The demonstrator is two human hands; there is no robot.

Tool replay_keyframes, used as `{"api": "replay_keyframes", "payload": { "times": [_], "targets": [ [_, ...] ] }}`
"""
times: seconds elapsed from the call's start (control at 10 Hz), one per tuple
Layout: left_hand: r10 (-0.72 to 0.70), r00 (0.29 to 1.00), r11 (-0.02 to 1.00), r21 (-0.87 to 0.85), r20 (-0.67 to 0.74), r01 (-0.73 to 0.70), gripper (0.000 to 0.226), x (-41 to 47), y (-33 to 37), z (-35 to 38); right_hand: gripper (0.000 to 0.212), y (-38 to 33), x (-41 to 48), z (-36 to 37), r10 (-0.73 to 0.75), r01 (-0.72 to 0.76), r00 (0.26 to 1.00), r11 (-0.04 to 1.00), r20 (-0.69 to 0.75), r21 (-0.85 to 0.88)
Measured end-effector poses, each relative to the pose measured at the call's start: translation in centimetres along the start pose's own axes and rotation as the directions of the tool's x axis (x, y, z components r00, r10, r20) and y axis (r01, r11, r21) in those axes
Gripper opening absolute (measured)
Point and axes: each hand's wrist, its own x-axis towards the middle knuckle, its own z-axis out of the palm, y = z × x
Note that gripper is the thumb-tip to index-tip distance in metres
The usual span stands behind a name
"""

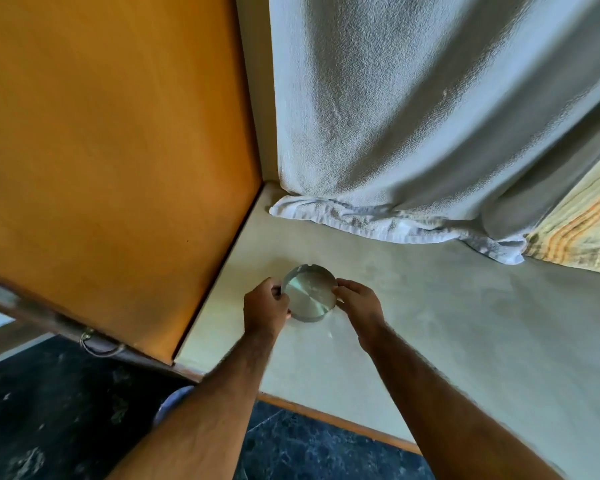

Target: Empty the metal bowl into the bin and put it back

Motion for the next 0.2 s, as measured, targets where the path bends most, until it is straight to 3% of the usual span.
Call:
{"api": "replay_keyframes", "payload": {
  "times": [0.1, 0.2],
  "targets": [
    [0.049, 0.999, 0.99, 0.133, 0.014, -0.05, 0.028, 0.2, 0.8, -0.4, 0.033, -1.1, -0.2, -0.1, -0.02, 0.022, 1.0, 0.994, 0.02, -0.108],
    [0.126, 0.992, 0.946, 0.303, -0.01, -0.117, 0.054, 0.7, 2.4, -1.6, 0.06, -3.5, -0.8, -0.3, -0.096, 0.092, 0.995, 0.947, 0.001, -0.309]
  ]
}}
